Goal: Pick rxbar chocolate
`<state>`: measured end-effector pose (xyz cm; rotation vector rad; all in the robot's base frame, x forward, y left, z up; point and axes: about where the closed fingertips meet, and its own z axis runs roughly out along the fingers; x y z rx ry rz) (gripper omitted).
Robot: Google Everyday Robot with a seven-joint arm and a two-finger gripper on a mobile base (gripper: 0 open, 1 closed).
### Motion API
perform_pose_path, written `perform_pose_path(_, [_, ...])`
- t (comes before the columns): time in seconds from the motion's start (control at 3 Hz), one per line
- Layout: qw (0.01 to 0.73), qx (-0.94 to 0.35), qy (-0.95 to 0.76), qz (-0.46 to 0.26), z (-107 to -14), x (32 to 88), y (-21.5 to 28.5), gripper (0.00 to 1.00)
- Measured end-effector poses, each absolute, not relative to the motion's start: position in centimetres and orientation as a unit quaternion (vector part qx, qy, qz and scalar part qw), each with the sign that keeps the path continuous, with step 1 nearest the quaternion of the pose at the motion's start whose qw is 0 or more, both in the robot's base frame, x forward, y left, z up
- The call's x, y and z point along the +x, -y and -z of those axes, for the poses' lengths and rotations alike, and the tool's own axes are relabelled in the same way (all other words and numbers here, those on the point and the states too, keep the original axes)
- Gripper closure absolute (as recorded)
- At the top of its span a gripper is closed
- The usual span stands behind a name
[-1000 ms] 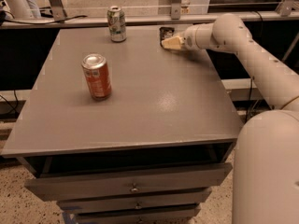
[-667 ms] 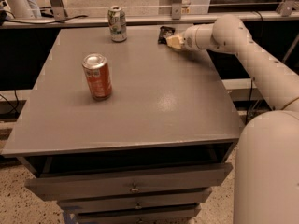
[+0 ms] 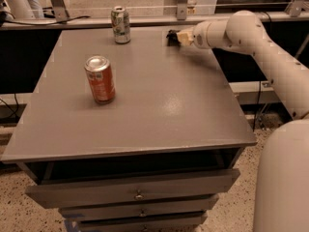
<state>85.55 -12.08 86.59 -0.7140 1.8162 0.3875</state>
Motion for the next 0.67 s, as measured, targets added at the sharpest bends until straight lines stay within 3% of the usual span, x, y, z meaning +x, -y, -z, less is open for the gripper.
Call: perform_pose_path(0.67, [0.536, -0.355, -0.737, -0.207, -89.8, 78.4, 9.7, 1.0])
